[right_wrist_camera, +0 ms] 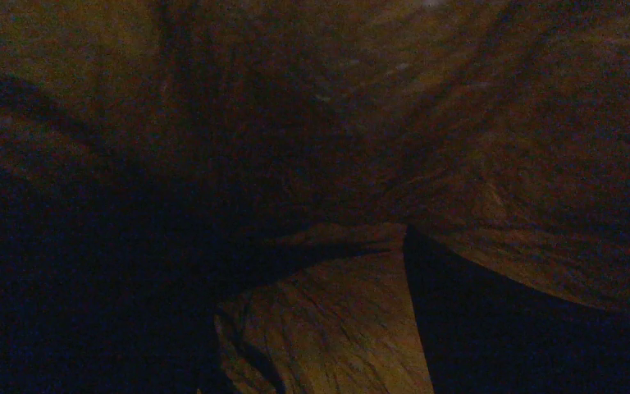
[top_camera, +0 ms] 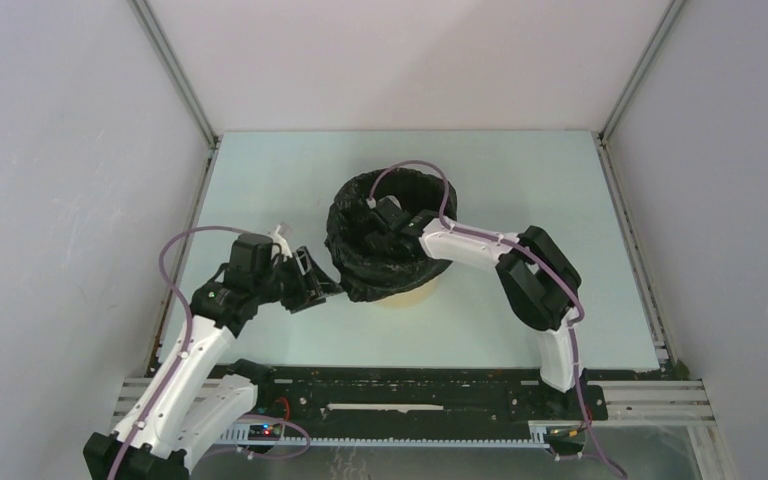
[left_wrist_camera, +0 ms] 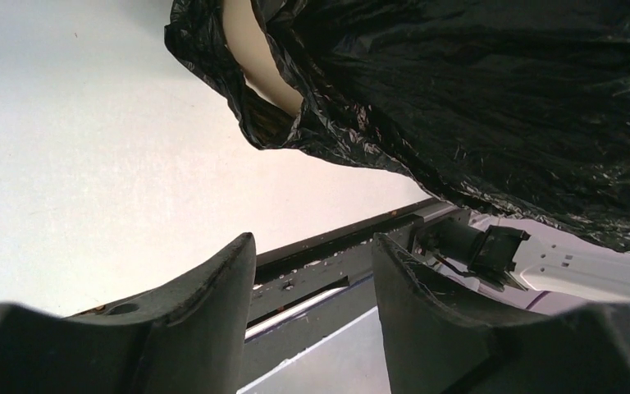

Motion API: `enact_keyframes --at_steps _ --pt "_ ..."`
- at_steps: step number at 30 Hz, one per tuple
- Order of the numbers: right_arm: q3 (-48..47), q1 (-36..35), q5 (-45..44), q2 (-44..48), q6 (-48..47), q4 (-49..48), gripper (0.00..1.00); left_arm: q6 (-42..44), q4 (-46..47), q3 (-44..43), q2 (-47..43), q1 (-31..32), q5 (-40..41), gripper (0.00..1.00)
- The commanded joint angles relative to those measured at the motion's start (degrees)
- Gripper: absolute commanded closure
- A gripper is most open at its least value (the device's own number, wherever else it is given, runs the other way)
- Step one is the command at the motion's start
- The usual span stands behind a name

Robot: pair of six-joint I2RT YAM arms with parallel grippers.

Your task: Put the trash bags into the trash bin

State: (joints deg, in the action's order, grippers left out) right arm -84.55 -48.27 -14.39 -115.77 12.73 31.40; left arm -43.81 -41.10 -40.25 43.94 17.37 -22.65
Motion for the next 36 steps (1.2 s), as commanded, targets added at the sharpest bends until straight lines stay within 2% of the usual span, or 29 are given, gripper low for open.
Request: enact_keyframes --at_steps 1,6,10,21,29,33,36 --pt "-4.5 -0.8 0.2 8.8 0.2 5.0 0.13 1.7 0.6 -3.0 1.2 0.3 -0.8 0.4" --pt "-4.2 -1.2 2.3 14.7 0.1 8.0 0.12 2.0 1.5 -3.4 2.7 0.2 -1.4 0.39" --pt "-0.7 -1.8 4.0 15.6 0.4 7.8 0.13 2.0 1.8 -3.8 3.2 0.3 -1.8 0.39" --pt "3.4 -2.9 9.2 7.5 4.8 2.0 0.15 2.1 -1.3 -7.3 1.2 0.3 -1.0 0.39" --pt "3.9 -1.8 9.1 -0.4 7.2 -0.4 0.17 2.7 -6.7 -11.8 -2.1 0.2 2.0 0.38" --pt "2.8 -2.6 9.1 2.4 6.5 1.1 0.17 2.8 -8.4 -13.4 -3.3 0.3 2.9 0.37" --pt "-0.7 -3.1 10.2 5.6 6.0 6.3 0.16 3.0 -8.7 -14.1 -3.7 0.3 3.4 0.37"
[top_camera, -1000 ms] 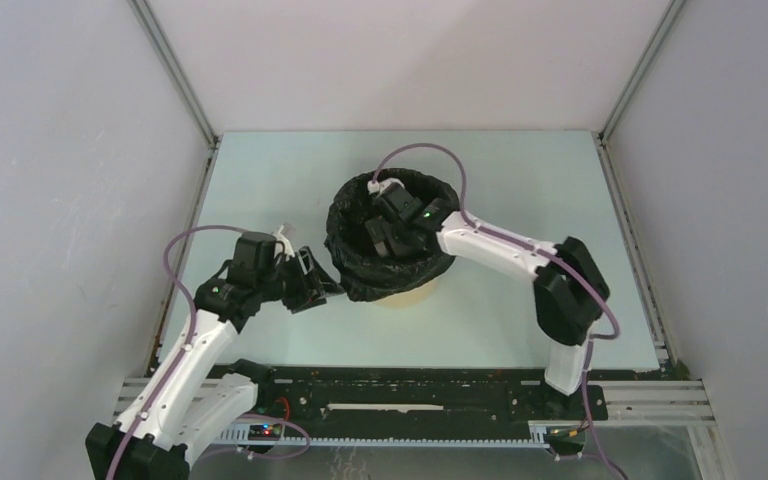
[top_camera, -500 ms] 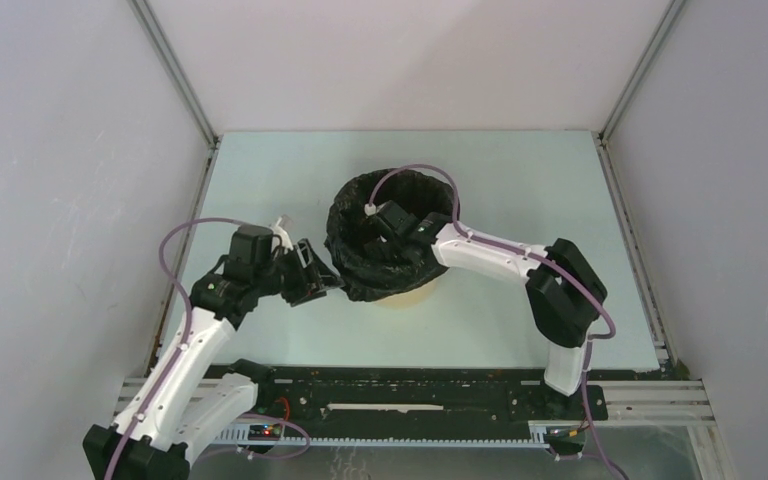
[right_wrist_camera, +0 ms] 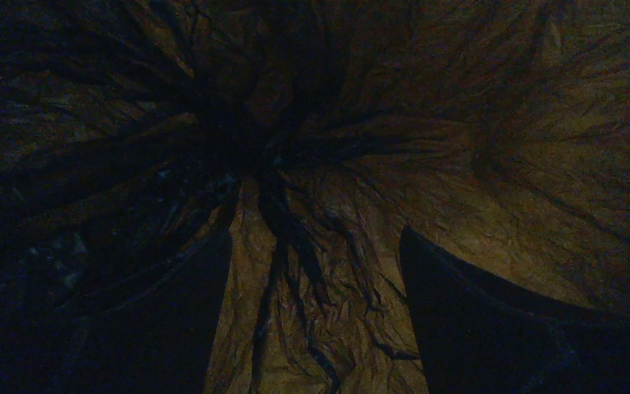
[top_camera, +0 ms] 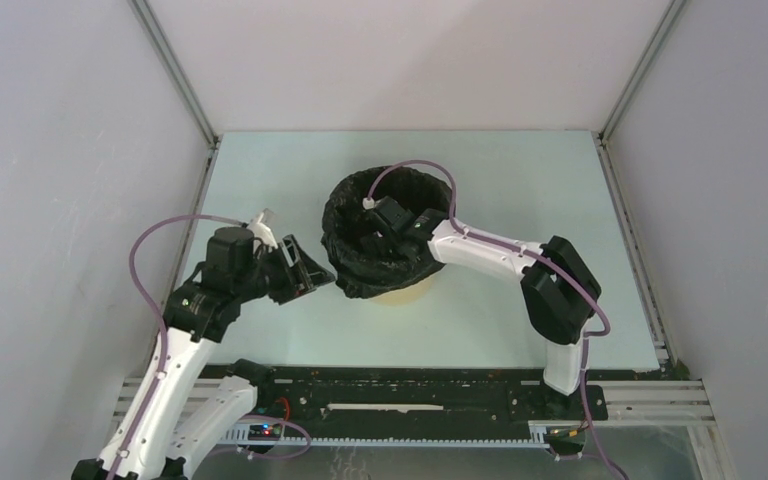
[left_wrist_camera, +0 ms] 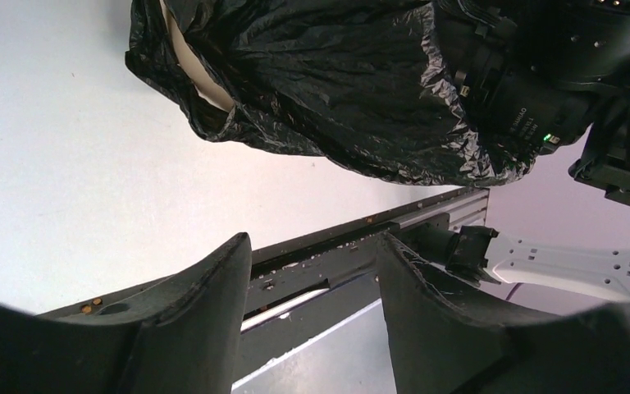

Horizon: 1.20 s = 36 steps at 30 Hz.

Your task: Put the trash bags into the trash bin

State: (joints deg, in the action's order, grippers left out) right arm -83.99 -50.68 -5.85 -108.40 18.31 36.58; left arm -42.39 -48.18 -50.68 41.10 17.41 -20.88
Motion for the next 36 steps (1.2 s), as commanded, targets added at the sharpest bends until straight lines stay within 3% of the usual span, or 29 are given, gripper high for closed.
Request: enact_keyframes --at_steps 1,7,12,26,36 --pt "-3.4 -0.9 1.7 -1.0 0.3 3.6 0.16 1.8 -1.7 -4.0 -0.9 0.3 1.6 0.37" --pt "-10.2 -1.5 -0.3 1.3 -1.9 10.7 0.14 3.3 -1.4 -5.6 -2.4 0.2 3.0 0.36" --pt "-12.3 -0.8 -1.4 -0.4 -3.9 10.8 0.14 3.8 -1.6 -7.1 -4.0 0.2 3.6 0.35" --pt "-13.1 -0.6 1.6 -11.2 -5.2 1.5 0.13 5.5 -8.2 -15.0 -7.7 0.2 8.3 0.33" --pt "-12.8 -6.8 5.2 -11.7 -4.3 -0.7 0.13 6.4 -9.8 -21.9 -6.8 0.2 10.4 0.32"
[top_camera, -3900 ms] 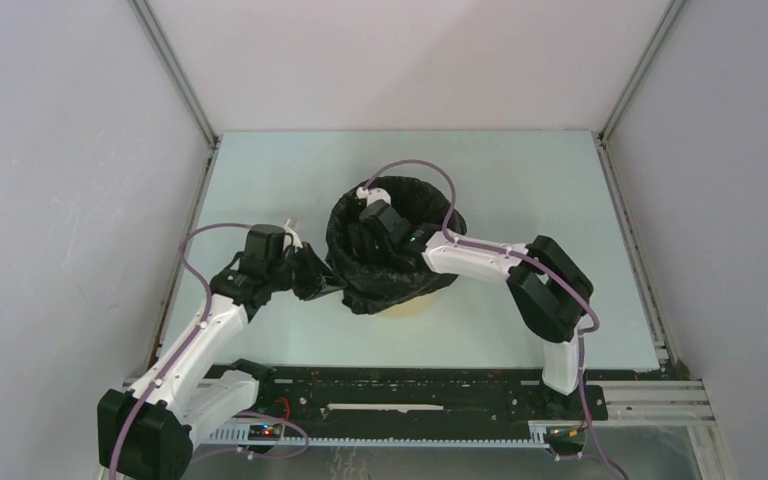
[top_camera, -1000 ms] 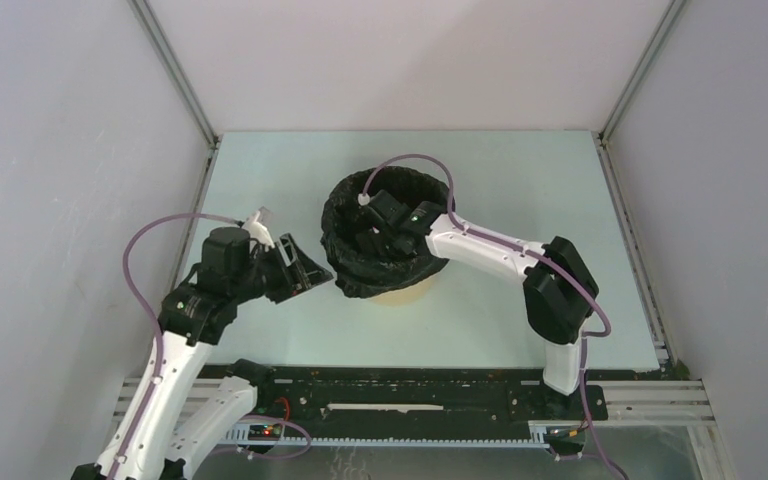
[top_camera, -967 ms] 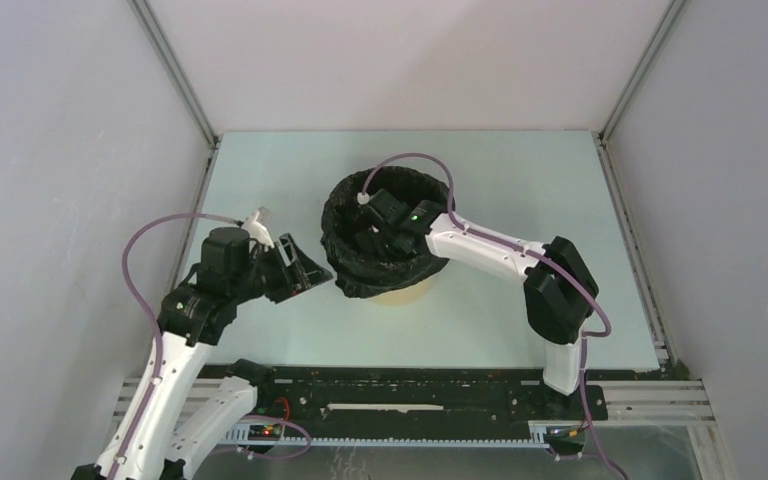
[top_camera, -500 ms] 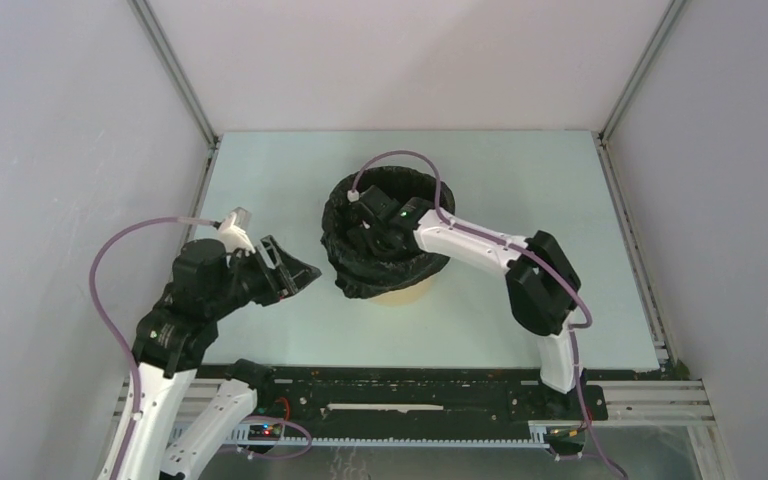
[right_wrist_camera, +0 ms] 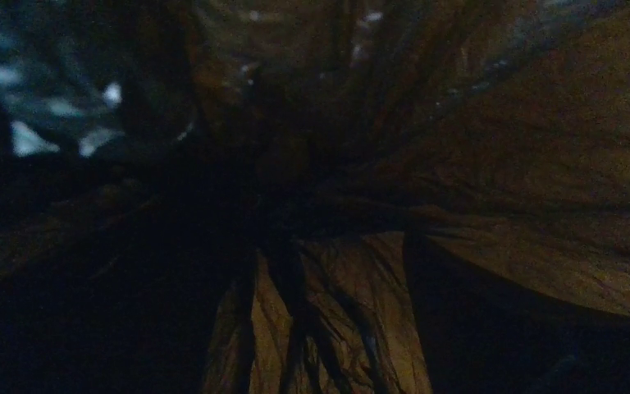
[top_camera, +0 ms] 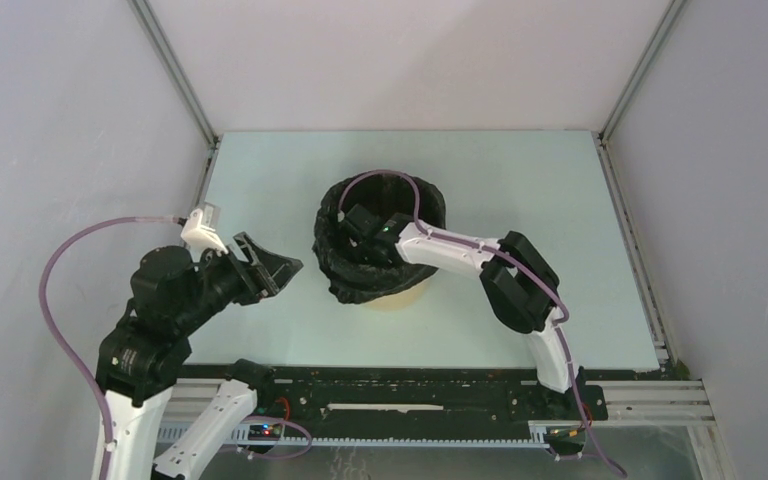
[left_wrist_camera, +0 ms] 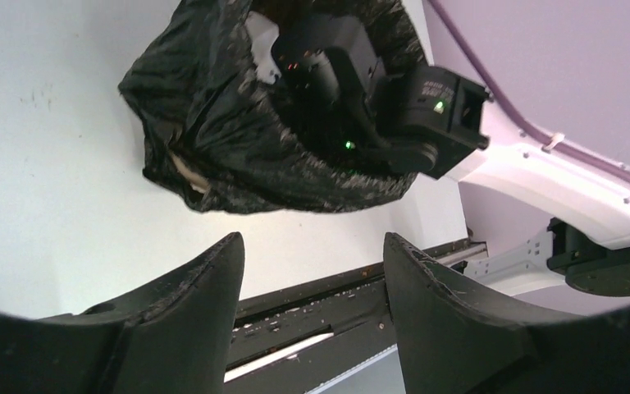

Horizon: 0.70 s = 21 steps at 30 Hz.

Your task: Put the trash bags into the trash bin

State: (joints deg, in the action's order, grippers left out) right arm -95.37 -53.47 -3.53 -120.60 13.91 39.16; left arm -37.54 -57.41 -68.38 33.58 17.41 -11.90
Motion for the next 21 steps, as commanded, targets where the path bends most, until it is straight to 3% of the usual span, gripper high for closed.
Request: enact_keyframes --at_steps 1,9,16,21 --pt "-2.1 -5.0 4.7 0.1 0.1 -3.9 0.13 1.7 -0.6 -4.8 1.0 0.2 1.4 0.32" --pt "-16.8 -13.2 6.5 -6.5 -3.7 2.2 0.13 2.2 -2.8 -10.9 2.3 0.2 3.6 0.31" --pt "-35.6 -12.5 -2.0 -9.9 -2.3 16.9 0.14 2.5 -3.3 -15.0 2.6 0.2 5.6 0.29" --pt "-34.5 -11.8 -4.8 -5.7 -4.4 19.6 0.14 2.5 -2.4 -15.2 3.7 0.2 4.8 0.29"
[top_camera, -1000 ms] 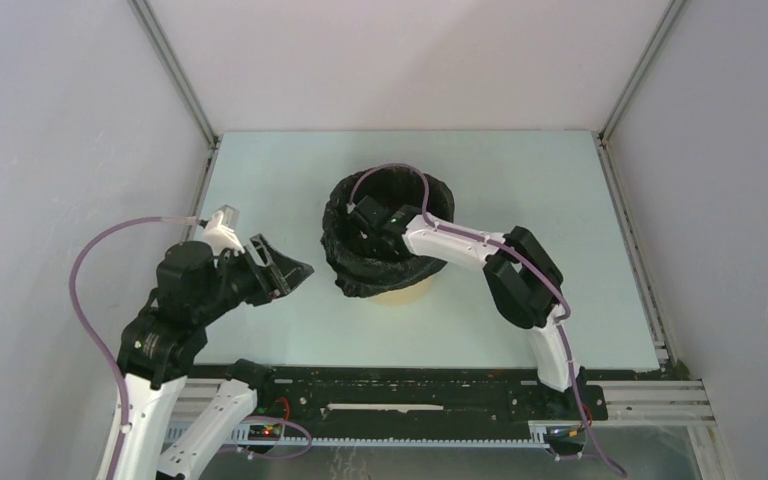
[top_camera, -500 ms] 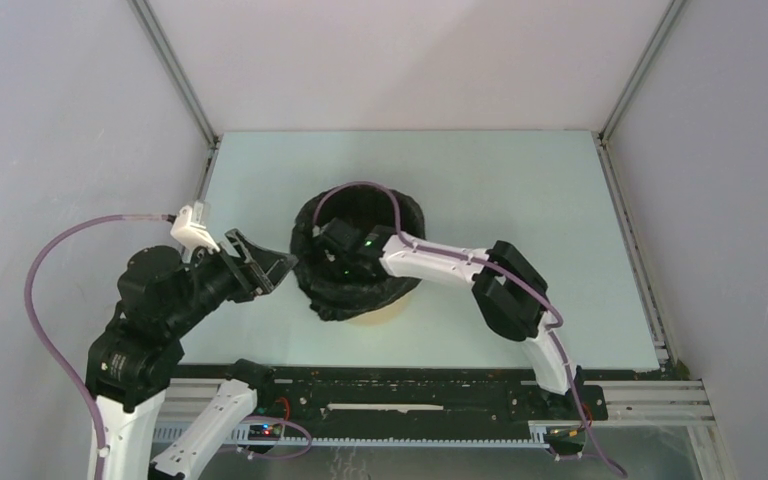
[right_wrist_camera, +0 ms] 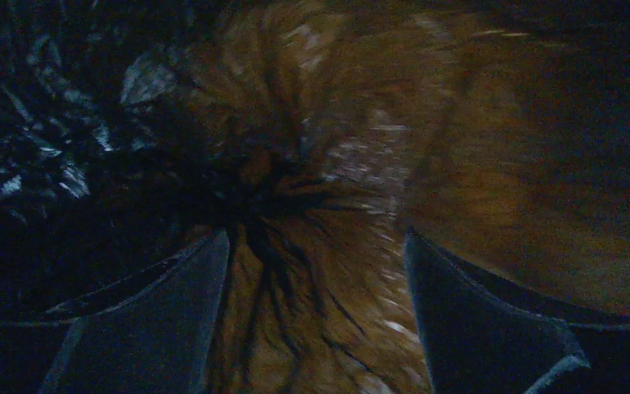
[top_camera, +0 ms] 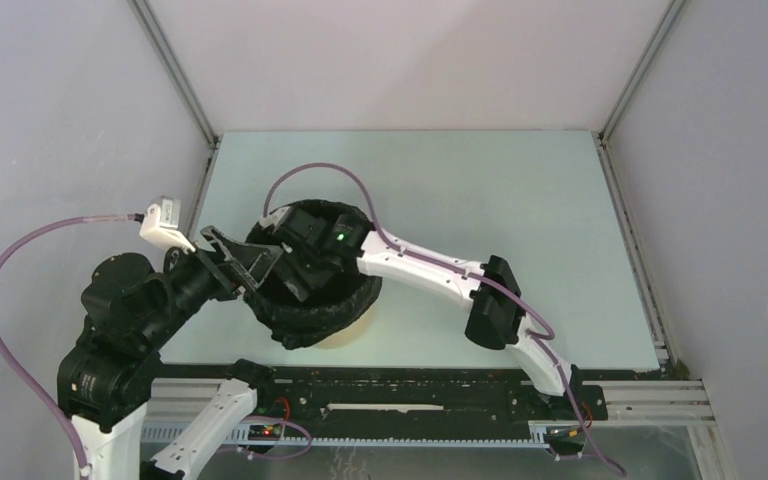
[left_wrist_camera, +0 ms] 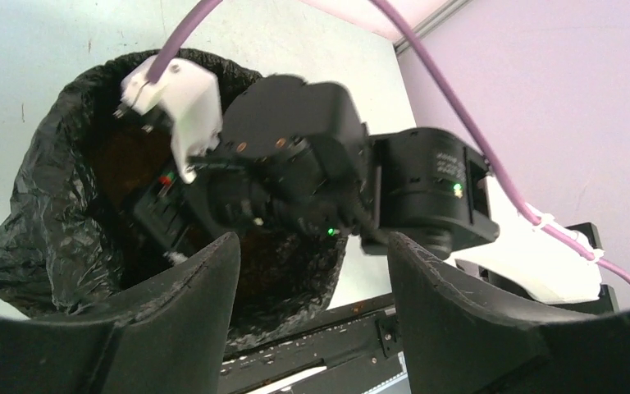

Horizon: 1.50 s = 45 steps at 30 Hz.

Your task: Put the trash bags into the trash bin

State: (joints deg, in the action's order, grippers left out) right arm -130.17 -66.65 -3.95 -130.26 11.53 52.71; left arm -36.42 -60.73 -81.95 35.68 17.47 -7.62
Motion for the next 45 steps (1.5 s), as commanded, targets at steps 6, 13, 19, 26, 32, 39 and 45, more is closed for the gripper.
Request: enact_keyframes --at_steps 6,13,19,26,32,39,45 --pt "3.9 1.2 -1.9 6.7 -2.2 4.7 0.14 1.0 3.5 -1.8 2.9 0.1 -0.5 0.29" --pt "1.1 1.1 -0.4 14.0 -0.1 9.2 0.14 1.9 7.0 -5.4 3.9 0.2 0.7 0.27" --pt "1.9 1.1 2.4 26.3 -0.2 8.5 0.12 2.5 12.1 -9.3 4.3 0.1 3.4 0.23" --pt "2.6 1.3 -8.8 42.9 -1.1 6.2 0.0 4.7 17.5 -16.5 7.5 0.1 7.2 0.19" --pt "1.7 -0.2 -33.3 53.8 -3.7 9.2 0.0 8.6 17.4 -28.8 12.8 0.1 11.5 0.0" --pt "1.8 -4.9 -49.3 64.6 0.5 10.0 0.0 14.7 9.6 -46.4 20.5 0.1 18.1 0.0" --pt "6.7 -5.0 -52.4 70.9 0.8 5.0 0.0 14.2 12.7 -42.5 19.4 0.1 20.7 0.0"
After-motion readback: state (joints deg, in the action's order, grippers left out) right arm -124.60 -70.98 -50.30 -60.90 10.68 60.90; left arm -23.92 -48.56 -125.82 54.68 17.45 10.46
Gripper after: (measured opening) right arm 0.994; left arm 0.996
